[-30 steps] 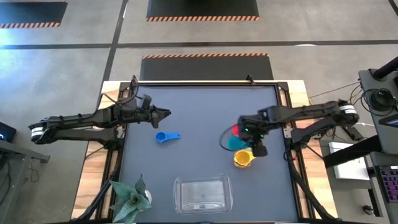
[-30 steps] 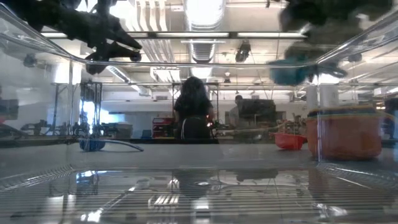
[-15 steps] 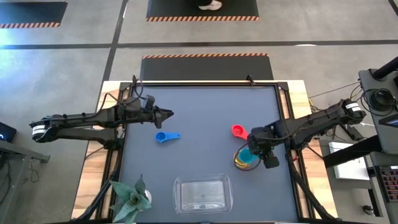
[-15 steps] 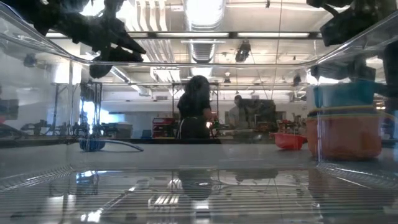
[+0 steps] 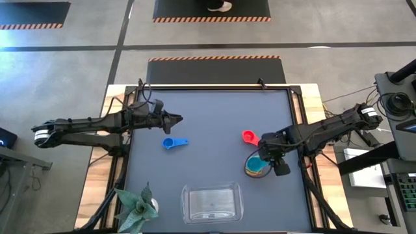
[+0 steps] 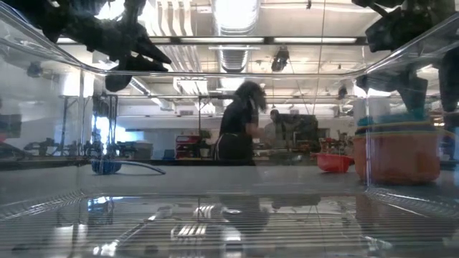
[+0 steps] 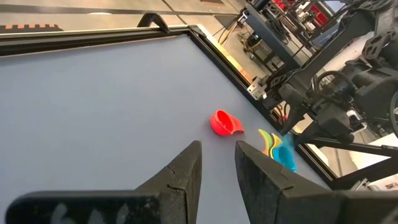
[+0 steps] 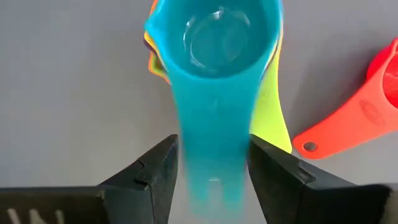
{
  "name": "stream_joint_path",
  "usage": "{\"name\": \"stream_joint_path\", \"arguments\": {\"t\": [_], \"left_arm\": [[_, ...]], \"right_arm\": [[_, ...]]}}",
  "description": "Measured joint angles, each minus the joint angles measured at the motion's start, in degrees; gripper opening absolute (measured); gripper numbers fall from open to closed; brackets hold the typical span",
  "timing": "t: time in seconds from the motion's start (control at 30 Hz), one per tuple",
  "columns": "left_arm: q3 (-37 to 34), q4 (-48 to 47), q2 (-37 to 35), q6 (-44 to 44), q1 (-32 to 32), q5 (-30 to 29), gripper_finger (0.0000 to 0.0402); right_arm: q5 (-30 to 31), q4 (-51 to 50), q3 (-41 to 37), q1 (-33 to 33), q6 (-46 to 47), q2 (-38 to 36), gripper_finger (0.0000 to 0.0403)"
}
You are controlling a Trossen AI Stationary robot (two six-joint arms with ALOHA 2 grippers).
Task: Nest measuring cups in basket
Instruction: Stack the red measuring cup on top of the light blue measuring cup
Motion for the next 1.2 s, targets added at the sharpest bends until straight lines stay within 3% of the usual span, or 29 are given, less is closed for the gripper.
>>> {"name": "stream_joint_path", "arguments": {"t": [0.33, 0.5, 0.7, 0.97, 1.2], "left_arm": [[0.00, 0.00, 0.04, -0.04, 0.00, 0.22, 0.0079], [0.00, 0.00, 0.04, -0.43, 0.00, 0.37, 0.0079], [0.00, 0.20, 0.06, -0.43, 0.00, 0.41, 0.0079], [0.00, 2.64, 1.21, -0.43, 0.00, 0.46, 0.0079], [0.00, 3.84, 2.69, -1.32, 0.00, 0.48, 0.0079]], "right_arm": [[9.35, -0.47, 0.00, -0.02, 3.41, 0.00, 0.0200], [14.42, -0.28, 0.00, -0.85, 11.08, 0.00, 0.0201], [14.48, -0.22, 0.00, -5.92, 20.80, 0.00, 0.0201], [12.72, 3.84, -0.67, -12.80, 21.30, 0.00, 0.0201], [6.61, 7.06, -3.69, -18.56, 20.63, 0.00, 0.0201]]}}
